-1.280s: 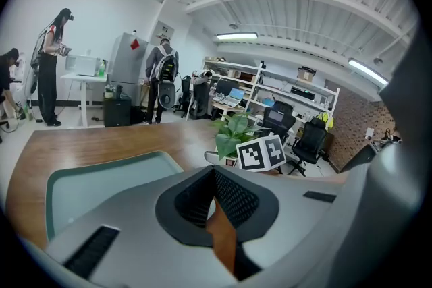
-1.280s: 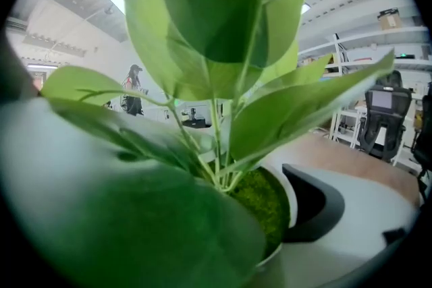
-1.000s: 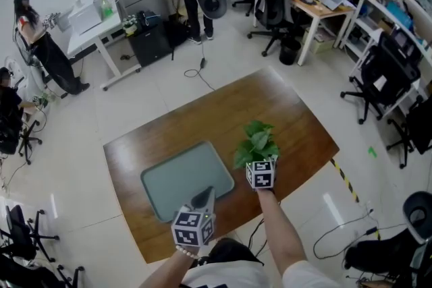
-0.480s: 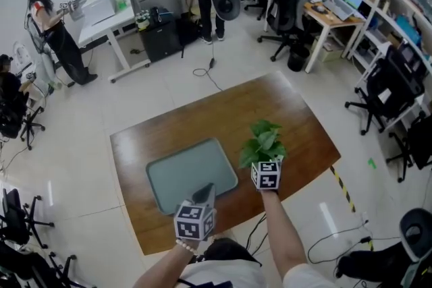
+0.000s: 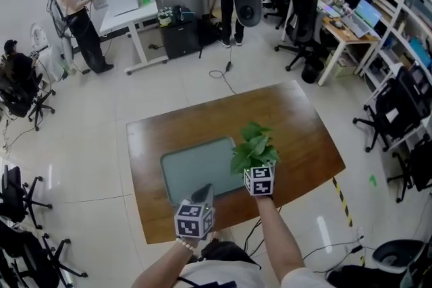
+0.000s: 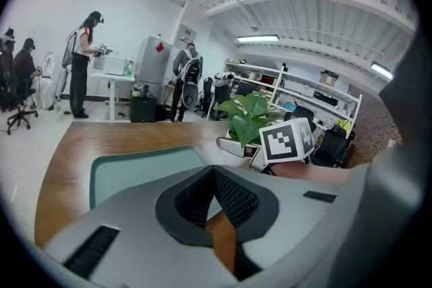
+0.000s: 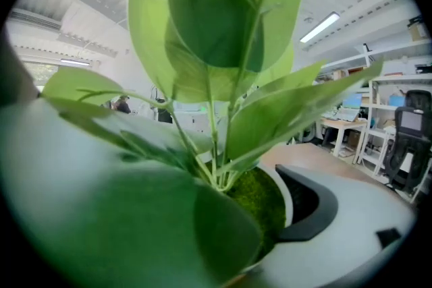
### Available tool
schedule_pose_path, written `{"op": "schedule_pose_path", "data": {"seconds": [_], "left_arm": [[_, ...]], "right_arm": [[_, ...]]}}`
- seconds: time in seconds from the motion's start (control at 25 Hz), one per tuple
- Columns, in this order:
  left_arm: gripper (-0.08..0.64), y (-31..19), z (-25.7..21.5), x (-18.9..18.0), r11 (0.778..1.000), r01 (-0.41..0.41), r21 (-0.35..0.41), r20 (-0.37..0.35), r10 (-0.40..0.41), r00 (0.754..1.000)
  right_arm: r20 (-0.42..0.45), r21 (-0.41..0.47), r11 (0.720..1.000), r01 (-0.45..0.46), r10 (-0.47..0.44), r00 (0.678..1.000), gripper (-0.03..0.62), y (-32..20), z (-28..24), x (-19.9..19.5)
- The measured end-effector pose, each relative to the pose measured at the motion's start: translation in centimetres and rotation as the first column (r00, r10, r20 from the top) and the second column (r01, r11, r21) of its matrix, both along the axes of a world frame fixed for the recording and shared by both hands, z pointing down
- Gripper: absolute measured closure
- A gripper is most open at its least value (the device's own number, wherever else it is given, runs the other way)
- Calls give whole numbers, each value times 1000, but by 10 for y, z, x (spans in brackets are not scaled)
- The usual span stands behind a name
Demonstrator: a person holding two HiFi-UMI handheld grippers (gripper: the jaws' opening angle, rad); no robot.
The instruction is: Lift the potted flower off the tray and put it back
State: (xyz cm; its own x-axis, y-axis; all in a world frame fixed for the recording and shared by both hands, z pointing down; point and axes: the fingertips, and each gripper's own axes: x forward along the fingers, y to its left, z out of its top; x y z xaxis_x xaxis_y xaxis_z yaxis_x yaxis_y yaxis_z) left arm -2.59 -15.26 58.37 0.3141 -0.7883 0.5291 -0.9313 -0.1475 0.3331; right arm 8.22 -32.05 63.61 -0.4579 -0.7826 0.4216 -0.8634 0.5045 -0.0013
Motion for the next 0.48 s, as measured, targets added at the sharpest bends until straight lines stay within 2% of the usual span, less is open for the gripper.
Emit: {"op": "schedule_pose_path", "data": {"seconds": [0.48], "left_arm": [[565,48,2,-62,986,165,-4,-4,-165,986]], "right_arm": [[-1,-20,982,188,-188,982,41,46,11,-109]]}}
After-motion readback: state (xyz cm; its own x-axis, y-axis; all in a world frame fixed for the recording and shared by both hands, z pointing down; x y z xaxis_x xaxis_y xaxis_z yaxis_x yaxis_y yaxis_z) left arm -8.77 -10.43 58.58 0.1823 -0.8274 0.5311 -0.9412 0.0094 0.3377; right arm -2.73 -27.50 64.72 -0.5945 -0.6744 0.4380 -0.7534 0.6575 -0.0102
